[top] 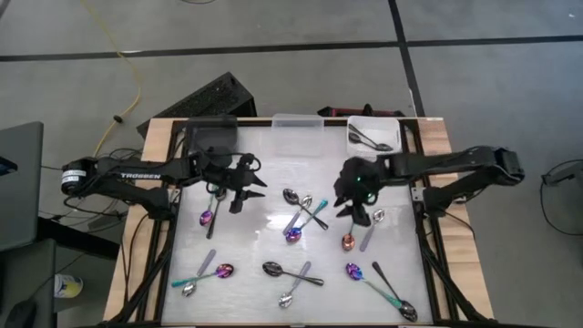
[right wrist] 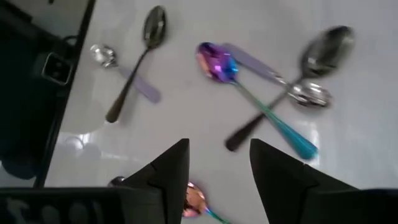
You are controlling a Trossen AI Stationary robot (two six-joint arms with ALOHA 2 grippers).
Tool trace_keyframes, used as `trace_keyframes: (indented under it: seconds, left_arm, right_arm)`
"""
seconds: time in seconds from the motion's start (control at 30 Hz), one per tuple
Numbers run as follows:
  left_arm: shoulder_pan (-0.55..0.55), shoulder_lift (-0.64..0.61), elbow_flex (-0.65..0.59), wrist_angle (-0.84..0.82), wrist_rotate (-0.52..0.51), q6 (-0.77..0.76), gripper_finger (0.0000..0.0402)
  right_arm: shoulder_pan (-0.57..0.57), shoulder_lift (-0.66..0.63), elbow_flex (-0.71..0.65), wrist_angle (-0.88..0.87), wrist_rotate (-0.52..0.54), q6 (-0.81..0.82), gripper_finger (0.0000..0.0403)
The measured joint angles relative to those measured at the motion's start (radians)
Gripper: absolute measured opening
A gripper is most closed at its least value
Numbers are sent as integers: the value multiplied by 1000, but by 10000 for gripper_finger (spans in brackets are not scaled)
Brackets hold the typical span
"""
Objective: Sort silverware by color (type)
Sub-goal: Put the purple spoon into the transparent bin
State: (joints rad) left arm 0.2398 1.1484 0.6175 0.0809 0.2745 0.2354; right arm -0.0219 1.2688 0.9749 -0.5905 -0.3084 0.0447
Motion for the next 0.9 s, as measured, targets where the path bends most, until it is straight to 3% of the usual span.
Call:
trace_keyframes:
  seconds: [0.13,0.5,0.77,0.9]
  left_arm:
    - [0,0,3,-2,-11,13,130]
    - [0,0,3,-37,-28,2,130]
    - [0,-4,4,-47,-27,-232,130]
    - [0,-3,4,-130,-28,-213,130]
  right_arm:
    - [42,16,0,42,0,-5,191]
    - [20,16,0,89,-1,6,191]
    - [39,26,0,240,-3,129,191]
    - [97,70,0,229,-1,167,191]
